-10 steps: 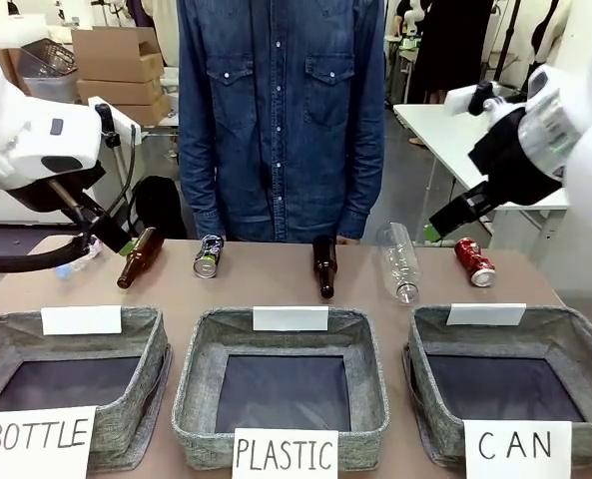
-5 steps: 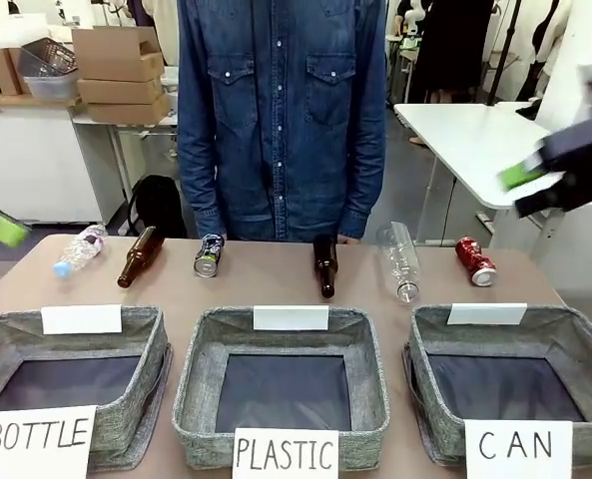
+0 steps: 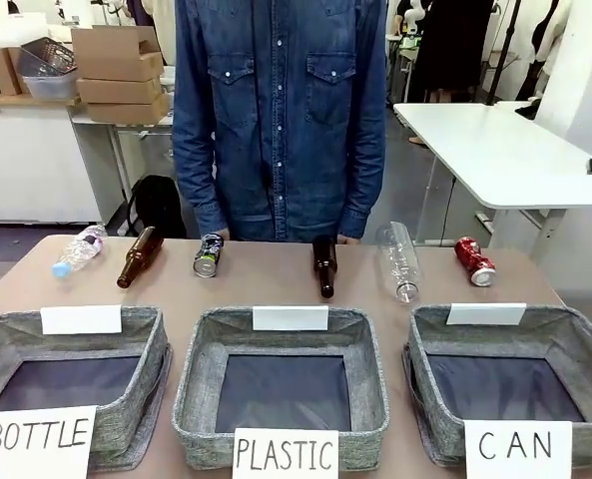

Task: Sort the can waste into the basket.
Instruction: Pick up the can waste from the table and place it in the right Fabric basket.

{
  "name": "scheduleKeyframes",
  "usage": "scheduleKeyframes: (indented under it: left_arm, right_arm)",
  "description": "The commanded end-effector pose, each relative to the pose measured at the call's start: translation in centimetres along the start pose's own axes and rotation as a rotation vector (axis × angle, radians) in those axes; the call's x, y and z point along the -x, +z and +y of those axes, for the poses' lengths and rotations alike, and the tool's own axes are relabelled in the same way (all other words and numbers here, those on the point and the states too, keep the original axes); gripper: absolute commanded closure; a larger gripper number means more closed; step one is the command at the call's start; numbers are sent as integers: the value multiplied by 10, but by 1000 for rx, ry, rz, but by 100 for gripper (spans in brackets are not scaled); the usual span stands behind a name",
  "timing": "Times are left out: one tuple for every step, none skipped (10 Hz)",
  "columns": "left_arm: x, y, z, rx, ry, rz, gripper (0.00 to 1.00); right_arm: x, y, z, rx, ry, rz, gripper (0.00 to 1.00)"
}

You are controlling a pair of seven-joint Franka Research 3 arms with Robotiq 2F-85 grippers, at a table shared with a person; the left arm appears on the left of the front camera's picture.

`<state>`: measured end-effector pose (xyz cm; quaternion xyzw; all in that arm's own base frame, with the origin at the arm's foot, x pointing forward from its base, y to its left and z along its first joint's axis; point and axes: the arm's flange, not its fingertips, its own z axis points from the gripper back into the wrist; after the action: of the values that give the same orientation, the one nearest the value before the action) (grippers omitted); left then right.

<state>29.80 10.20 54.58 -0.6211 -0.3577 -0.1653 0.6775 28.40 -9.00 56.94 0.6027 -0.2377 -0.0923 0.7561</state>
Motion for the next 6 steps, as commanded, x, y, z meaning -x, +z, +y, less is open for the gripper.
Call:
scheduleKeyframes:
  left_arm:
    - [3,-38,7,16,-42,70,0]
    - [4,-51,11,-171,-17,153,0]
    - [2,-18,4,25,-7,1,0]
    - [2,-18,4,25,-7,1,0]
    - [2,-18,4,25,-7,1,0]
    - [2,-18,4,25,-7,1,0]
  right_arm:
    - [36,-18,0,160,114,-67,0]
    - [0,0,0,0,0,0,0]
    - [0,0,0,0,0,0,0]
    - [0,0,0,0,0,0,0]
    - [0,0,0,0,0,0,0]
    - [0,0,0,0,0,0,0]
